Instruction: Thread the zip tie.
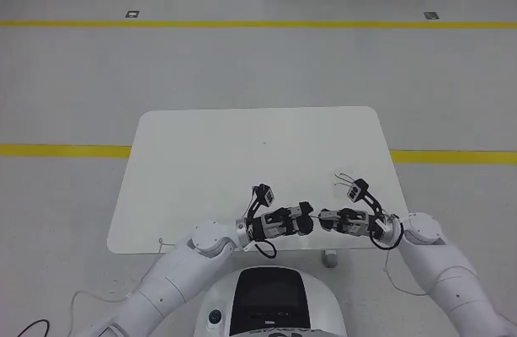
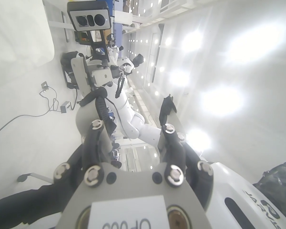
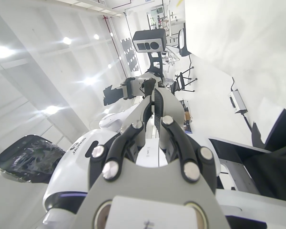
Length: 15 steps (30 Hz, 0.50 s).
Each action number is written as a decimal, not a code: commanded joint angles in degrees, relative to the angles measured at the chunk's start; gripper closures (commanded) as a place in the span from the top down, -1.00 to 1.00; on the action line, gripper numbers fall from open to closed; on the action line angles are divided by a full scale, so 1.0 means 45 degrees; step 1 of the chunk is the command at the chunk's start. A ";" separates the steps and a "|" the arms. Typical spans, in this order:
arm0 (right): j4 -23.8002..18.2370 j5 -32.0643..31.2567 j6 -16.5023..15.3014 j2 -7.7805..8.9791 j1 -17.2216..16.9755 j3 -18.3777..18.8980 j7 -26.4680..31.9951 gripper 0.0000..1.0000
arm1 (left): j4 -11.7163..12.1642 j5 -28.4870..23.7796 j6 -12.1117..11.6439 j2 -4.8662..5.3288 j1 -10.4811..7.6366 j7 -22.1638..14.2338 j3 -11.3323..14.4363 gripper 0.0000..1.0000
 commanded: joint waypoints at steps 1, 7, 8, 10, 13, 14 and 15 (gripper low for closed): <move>0.0010 0.0011 -0.0034 -0.0010 0.0020 -0.0019 0.0081 -1.00 | 0.0007 0.0027 -0.0010 0.0004 -0.0009 0.0007 0.0000 -0.08; 0.0022 0.0549 -0.0324 -0.0013 -0.0017 0.0135 0.0788 -1.00 | -0.0031 0.0081 -0.0003 0.0024 0.0010 0.0019 -0.0002 -0.08; 0.0011 0.0660 -0.0346 -0.0009 -0.0034 0.0164 0.0879 -1.00 | -0.0040 0.0082 -0.0001 0.0026 0.0014 0.0018 0.0000 -0.08; -0.0110 0.0825 -0.0350 0.0021 -0.0103 0.0148 0.0879 -1.00 | -0.0052 0.0080 0.0002 0.0031 0.0018 0.0014 0.0002 -0.08; -0.0122 0.0860 -0.0323 0.0091 -0.0131 0.0168 0.0879 -1.00 | -0.0082 0.0119 0.0026 0.0035 0.0016 -0.0006 0.0029 -0.10; -0.0113 0.0853 -0.0316 0.0107 -0.0131 0.0165 0.0879 -1.00 | -0.0098 0.0153 0.0047 0.0037 0.0006 -0.0046 0.0050 -0.10; -0.0094 0.0817 -0.0313 0.0118 -0.0122 0.0154 0.0879 -1.00 | -0.0105 0.0184 0.0075 0.0038 -0.0002 -0.0090 0.0074 -0.10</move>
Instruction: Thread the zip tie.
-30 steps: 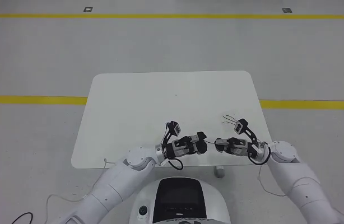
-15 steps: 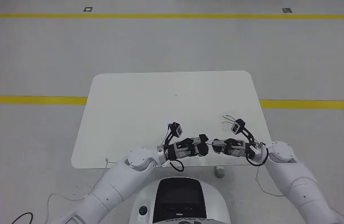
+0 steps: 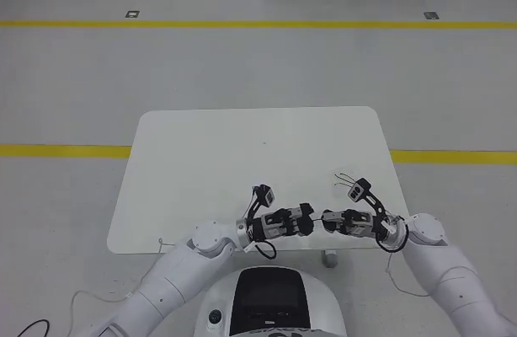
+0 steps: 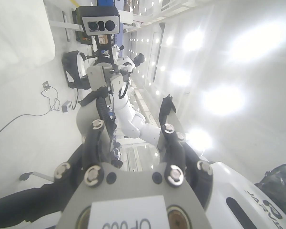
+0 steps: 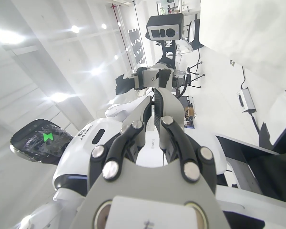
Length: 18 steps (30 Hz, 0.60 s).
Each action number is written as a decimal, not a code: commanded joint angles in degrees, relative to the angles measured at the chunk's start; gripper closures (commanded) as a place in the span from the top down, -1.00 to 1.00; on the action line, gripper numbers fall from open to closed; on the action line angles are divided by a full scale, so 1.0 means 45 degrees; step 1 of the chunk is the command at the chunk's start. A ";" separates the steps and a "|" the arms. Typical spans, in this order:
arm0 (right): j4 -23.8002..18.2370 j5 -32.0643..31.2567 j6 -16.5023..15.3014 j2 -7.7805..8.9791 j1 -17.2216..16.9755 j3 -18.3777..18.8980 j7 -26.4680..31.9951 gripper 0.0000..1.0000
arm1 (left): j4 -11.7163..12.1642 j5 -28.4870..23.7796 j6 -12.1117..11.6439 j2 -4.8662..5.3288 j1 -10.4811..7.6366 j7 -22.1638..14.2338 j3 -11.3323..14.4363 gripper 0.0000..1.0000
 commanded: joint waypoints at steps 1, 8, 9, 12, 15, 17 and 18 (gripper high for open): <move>0.0038 -0.0082 0.0009 0.0015 0.0028 -0.0038 0.0000 -1.00 | -0.0011 0.0052 0.0048 0.0001 -0.0016 -0.0061 0.0045 -0.10; 0.0104 -0.0142 -0.0035 -0.0002 0.0128 -0.0186 0.0000 -1.00 | 0.0026 0.0236 0.0170 0.0008 -0.0079 -0.0053 0.0131 -0.20; 0.0098 -0.0151 -0.0037 -0.0002 0.0135 -0.0203 0.0000 -1.00 | 0.0028 0.0252 0.0186 0.0011 -0.0085 -0.0048 0.0135 -0.20; 0.0069 -0.0213 -0.0028 -0.0005 0.0158 -0.0263 0.0000 -1.00 | 0.0029 0.0305 0.0220 0.0015 -0.0105 -0.0031 0.0160 -0.24; 0.0098 -0.0339 -0.0002 -0.0019 0.0195 -0.0316 -0.0035 -1.00 | 0.0047 0.0342 0.0250 0.0011 -0.0129 -0.0030 0.0207 -0.30; 0.0112 -0.0374 0.0008 -0.0031 0.0208 -0.0345 -0.0060 -1.00 | 0.0082 0.0361 0.0271 0.0011 -0.0144 -0.0038 0.0228 -0.30; 0.0125 -0.0414 0.0019 -0.0038 0.0218 -0.0360 -0.0085 -1.00 | 0.0113 0.0373 0.0276 0.0012 -0.0159 -0.0035 0.0232 -0.32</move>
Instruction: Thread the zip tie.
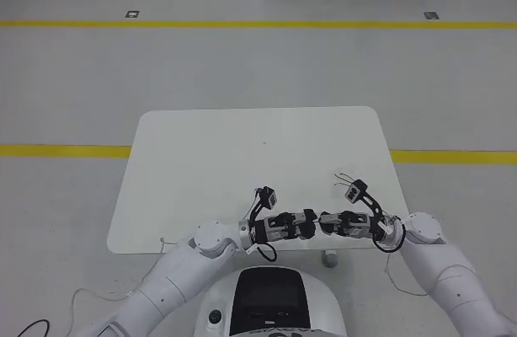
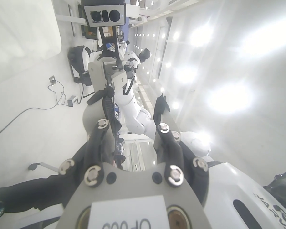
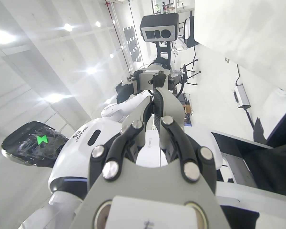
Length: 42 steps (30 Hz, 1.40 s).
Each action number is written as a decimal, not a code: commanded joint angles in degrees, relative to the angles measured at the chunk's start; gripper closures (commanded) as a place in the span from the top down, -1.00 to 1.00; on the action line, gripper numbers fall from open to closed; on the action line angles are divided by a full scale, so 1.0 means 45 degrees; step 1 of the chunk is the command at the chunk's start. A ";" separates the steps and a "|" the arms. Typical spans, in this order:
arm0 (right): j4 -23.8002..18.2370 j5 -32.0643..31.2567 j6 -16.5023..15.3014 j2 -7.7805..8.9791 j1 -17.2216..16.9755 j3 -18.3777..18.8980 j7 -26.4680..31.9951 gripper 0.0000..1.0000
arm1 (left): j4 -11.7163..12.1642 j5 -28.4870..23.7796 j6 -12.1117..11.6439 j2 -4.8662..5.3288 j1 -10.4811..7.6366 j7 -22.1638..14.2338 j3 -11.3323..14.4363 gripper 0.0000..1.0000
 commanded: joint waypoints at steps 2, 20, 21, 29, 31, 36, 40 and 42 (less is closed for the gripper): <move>0.0020 -0.0072 0.0019 -0.0012 0.0017 -0.0023 -0.0050 -1.00 | 0.0071 0.0019 0.0006 0.0003 -0.0031 0.0019 0.0004 -0.34; -0.0040 -0.0115 0.0014 -0.0109 0.0086 -0.0154 -0.0076 -1.00 | 0.0234 0.0263 0.0140 -0.0006 -0.0208 0.0163 0.0168 -0.60; -0.0023 -0.0113 0.0012 -0.0115 0.0101 -0.0162 -0.0064 -1.00 | 0.0246 0.0261 0.0144 -0.0007 -0.0218 0.0171 0.0171 -0.60; 0.0066 -0.0059 -0.0032 -0.0154 0.0179 -0.0192 0.0068 -1.00 | 0.0392 0.0262 0.0117 -0.0024 -0.0272 0.0247 0.0227 -0.62; 0.0065 -0.0024 -0.0049 -0.0165 0.0189 -0.0223 0.0068 -1.00 | 0.0405 0.0262 0.0119 -0.0025 -0.0282 0.0258 0.0239 -0.62; 0.0088 -0.0006 -0.0066 -0.0177 0.0220 -0.0289 0.0068 -1.00 | 0.0418 0.0275 0.0143 -0.0024 -0.0300 0.0288 0.0253 -0.68; 0.0103 0.0014 -0.0094 -0.0169 0.0237 -0.0324 0.0068 -1.00 | 0.0428 0.0273 0.0175 -0.0024 -0.0320 0.0286 0.0273 -0.80; 0.0100 0.0032 -0.0118 -0.0160 0.0231 -0.0324 0.0068 -1.00 | 0.0441 0.0265 0.0179 -0.0029 -0.0329 0.0286 0.0291 -0.82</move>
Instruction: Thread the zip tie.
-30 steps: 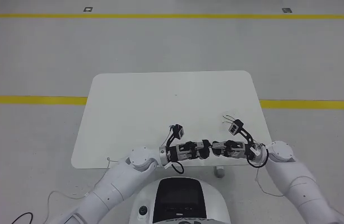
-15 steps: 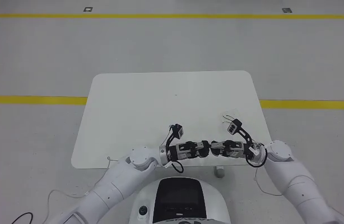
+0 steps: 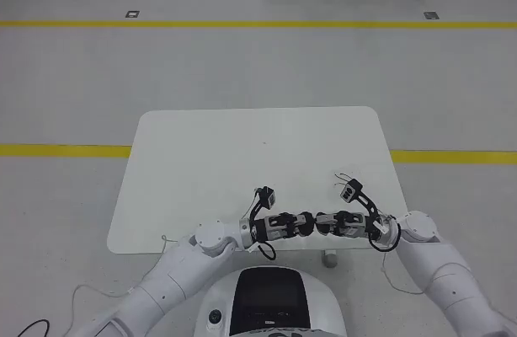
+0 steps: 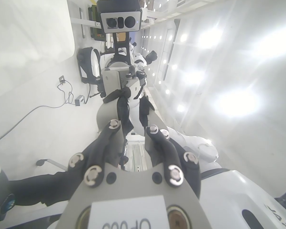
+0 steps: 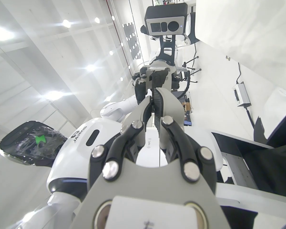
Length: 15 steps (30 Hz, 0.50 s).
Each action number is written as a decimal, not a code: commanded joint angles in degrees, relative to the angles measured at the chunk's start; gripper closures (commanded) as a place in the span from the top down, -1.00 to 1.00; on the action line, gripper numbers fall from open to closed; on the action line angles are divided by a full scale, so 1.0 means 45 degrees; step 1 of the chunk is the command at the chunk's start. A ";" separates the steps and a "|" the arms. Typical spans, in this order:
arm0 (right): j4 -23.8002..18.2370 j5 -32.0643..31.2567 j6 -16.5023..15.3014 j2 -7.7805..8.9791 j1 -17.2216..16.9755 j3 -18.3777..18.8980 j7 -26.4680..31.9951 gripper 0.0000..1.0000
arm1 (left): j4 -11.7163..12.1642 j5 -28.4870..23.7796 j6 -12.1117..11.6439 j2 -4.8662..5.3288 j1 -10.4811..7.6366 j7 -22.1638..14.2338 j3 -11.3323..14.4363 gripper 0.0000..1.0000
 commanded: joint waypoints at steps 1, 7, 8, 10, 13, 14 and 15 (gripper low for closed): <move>-0.0013 0.0033 -0.0026 0.0009 -0.0012 0.0002 0.0000 -1.00 | 0.0016 -0.0009 0.0002 -0.0006 -0.0009 -0.0001 0.0020 -0.84; -0.0046 0.0104 -0.0064 0.0037 -0.0027 -0.0022 0.0000 -1.00 | 0.0082 -0.0029 0.0029 -0.0023 -0.0054 -0.0008 0.0078 -0.86; -0.0055 0.0119 -0.0074 0.0041 -0.0029 -0.0029 0.0000 -1.00 | 0.0091 -0.0033 0.0027 -0.0024 -0.0058 -0.0008 0.0084 -0.84; -0.0071 0.0136 -0.0083 0.0047 -0.0032 -0.0042 0.0000 -1.00 | 0.0102 -0.0037 0.0021 -0.0026 -0.0060 -0.0005 0.0093 -0.82; -0.0085 0.0142 -0.0092 0.0057 -0.0028 -0.0061 0.0000 -1.00 | 0.0123 -0.0038 0.0013 -0.0026 -0.0061 -0.0016 0.0107 -0.82; -0.0089 0.0153 -0.0099 0.0059 -0.0030 -0.0066 0.0000 -1.00 | 0.0129 -0.0037 0.0015 -0.0027 -0.0064 -0.0017 0.0112 -0.82; -0.0090 0.0164 -0.0105 0.0062 -0.0030 -0.0074 0.0000 -1.00 | 0.0133 -0.0038 0.0019 -0.0027 -0.0068 -0.0025 0.0118 -0.84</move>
